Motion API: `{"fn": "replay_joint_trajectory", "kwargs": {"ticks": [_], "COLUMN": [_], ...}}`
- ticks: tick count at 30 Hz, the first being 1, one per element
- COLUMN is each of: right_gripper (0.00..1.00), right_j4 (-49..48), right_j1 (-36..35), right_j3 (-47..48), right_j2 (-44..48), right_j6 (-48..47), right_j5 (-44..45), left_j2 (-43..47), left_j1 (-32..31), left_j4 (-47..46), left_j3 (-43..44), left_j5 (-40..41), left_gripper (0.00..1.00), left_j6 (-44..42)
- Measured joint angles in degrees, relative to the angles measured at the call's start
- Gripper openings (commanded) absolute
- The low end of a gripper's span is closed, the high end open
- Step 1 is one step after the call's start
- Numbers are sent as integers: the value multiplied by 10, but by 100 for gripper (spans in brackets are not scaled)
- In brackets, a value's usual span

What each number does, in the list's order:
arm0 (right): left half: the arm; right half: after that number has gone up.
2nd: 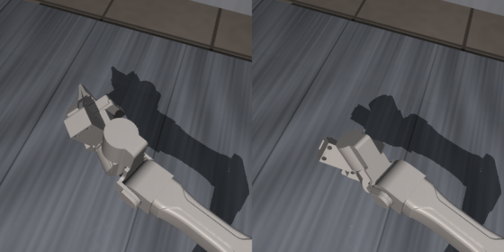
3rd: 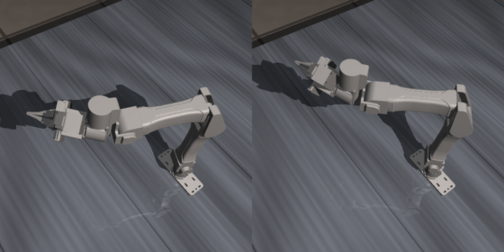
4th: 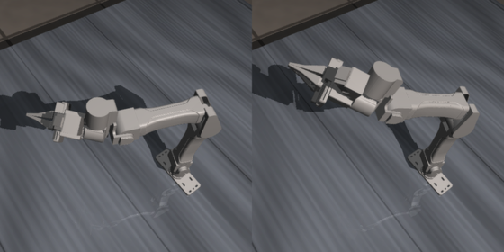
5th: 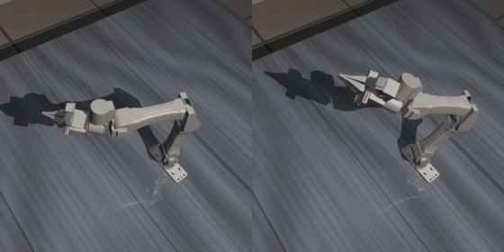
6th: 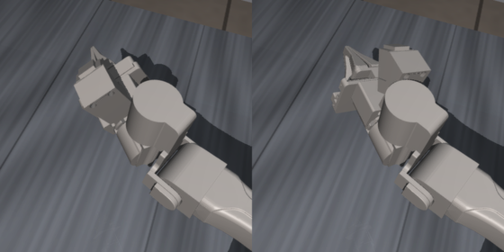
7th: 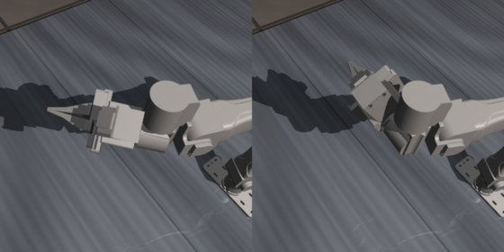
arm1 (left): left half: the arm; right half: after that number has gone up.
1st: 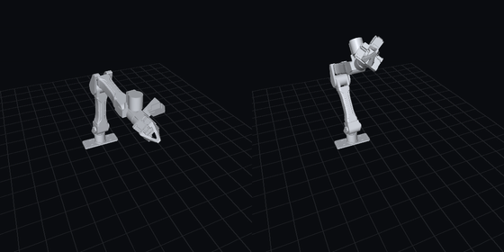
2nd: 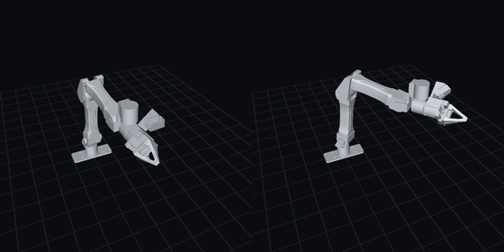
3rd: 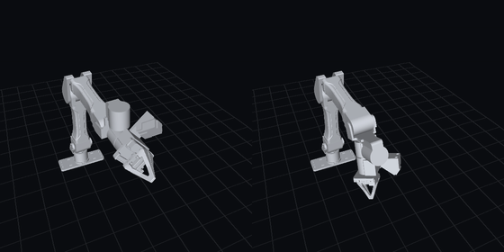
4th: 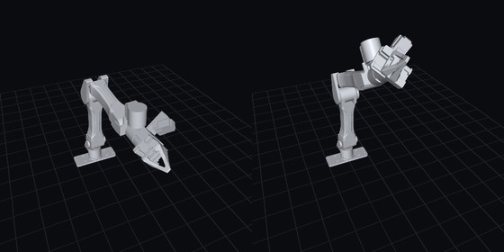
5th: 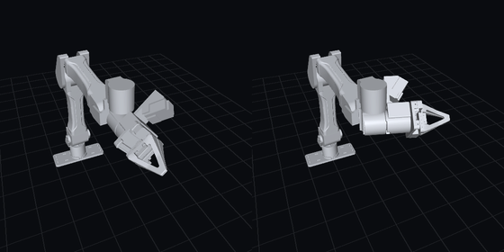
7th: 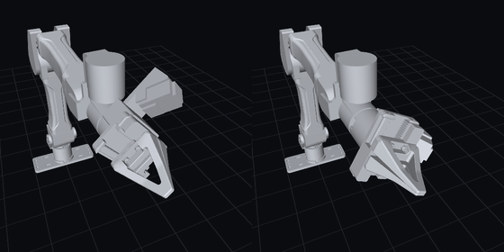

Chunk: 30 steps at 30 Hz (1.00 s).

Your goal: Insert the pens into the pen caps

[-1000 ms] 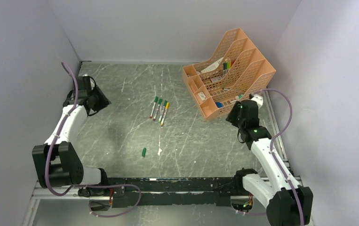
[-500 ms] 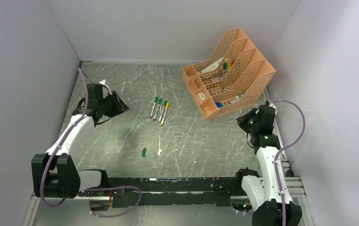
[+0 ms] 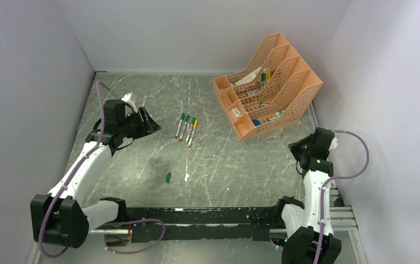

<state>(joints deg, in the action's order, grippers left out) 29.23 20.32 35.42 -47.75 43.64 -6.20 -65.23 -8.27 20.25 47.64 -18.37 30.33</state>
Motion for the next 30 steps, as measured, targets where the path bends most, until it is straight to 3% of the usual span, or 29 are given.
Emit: {"fn": "replay_joint_trajectory", "kwargs": {"ticks": [8,11,15,20,26,30], "right_gripper": [24,25,30,39,60,66], "right_j4": [-61,-100,-120,-142,-133,-100], "right_j1": [-5,-43,-223,-478,-648,-736], "right_j3": [-31,-51,-35,43,171,259], "right_j2": [47,43,-19,-161,-320,-404], "right_j6": [38,51,56,55,40,27], "right_j5": [25,19,83,182,283,333], "left_j2": [18,24,8,-52,-39,-25], "left_j1": [-47,-47,-47,-48,-52,-50], "left_j4": [-13,-18,-27,-15,31,61], "left_j3": [-13,-16,-13,5,16,27], "left_j5": [-4,-19,-63,-95,-34,46], "left_gripper": [62,60,53,55,63,64], "left_j6": [7,5,-2,-12,-38,-54]}}
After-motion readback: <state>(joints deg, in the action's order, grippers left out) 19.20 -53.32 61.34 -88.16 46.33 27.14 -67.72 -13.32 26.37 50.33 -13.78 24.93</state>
